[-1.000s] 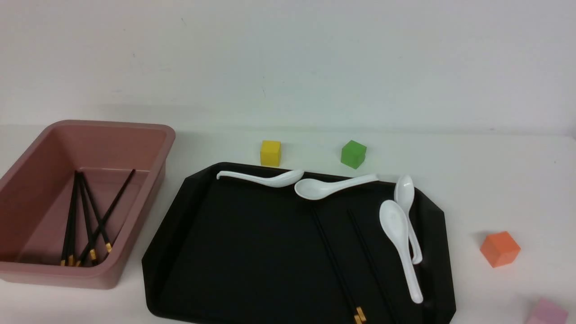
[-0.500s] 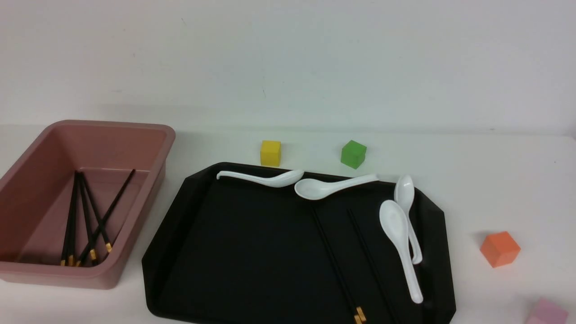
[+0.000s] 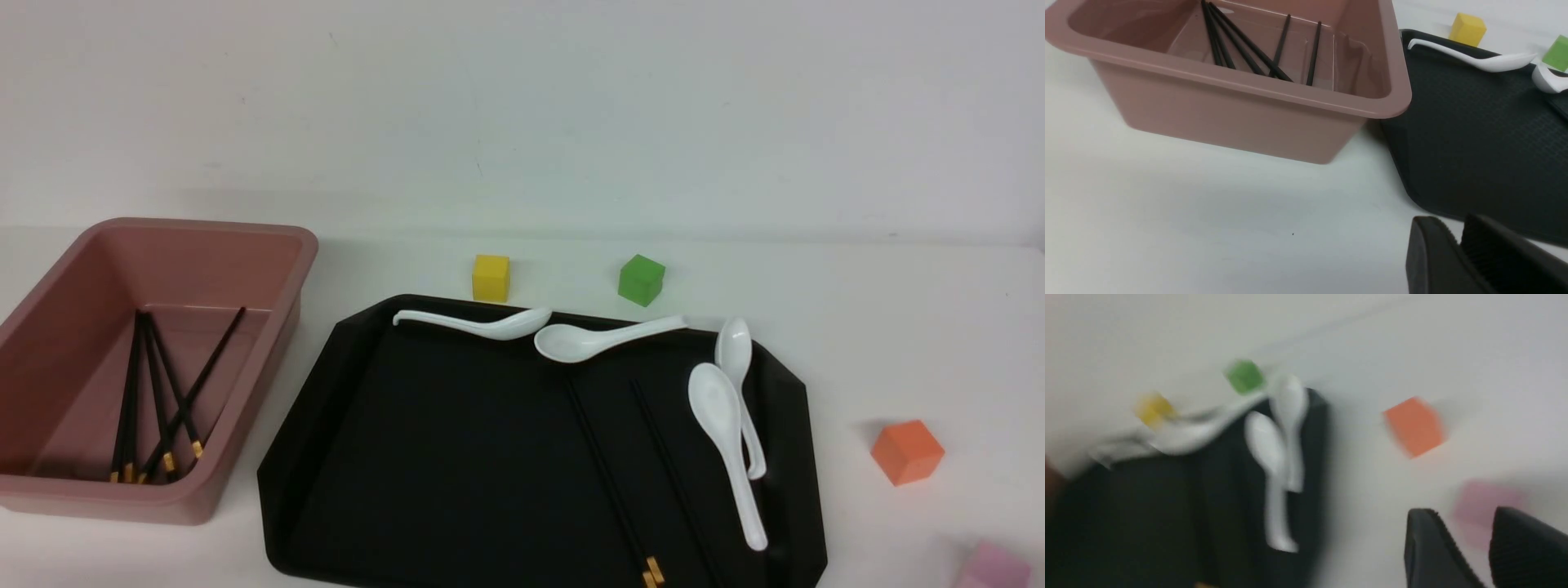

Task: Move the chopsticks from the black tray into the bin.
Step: Use the right arm to grab a pair of chopsticks

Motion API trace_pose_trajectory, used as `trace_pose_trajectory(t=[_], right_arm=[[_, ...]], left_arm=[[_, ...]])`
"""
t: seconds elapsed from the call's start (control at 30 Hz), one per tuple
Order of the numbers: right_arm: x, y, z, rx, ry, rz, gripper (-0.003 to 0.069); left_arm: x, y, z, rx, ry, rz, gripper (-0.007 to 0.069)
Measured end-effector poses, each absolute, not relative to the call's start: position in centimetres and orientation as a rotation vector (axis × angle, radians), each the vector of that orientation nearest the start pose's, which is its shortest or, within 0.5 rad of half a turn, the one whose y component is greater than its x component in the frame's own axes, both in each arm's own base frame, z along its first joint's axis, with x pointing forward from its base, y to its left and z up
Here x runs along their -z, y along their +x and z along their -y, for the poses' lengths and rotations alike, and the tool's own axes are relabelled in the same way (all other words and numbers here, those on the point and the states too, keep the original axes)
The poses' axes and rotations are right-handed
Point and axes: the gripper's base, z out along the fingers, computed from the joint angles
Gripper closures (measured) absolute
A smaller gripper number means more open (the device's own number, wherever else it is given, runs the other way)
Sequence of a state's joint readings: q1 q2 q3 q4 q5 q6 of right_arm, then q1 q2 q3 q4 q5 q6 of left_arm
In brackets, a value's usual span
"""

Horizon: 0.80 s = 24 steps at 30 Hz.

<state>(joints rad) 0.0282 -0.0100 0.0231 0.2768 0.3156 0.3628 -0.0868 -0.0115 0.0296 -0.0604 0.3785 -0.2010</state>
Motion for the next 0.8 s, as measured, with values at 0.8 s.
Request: trace_pose_trajectory(t=[0.8], right_arm=[[-32.3, 7.3, -1.8, -0.515, 0.269, -1.783, 0.0658]], left_arm=[[-17.0, 5.2, 0.7, 0.257, -0.145, -1.882, 0.0494]])
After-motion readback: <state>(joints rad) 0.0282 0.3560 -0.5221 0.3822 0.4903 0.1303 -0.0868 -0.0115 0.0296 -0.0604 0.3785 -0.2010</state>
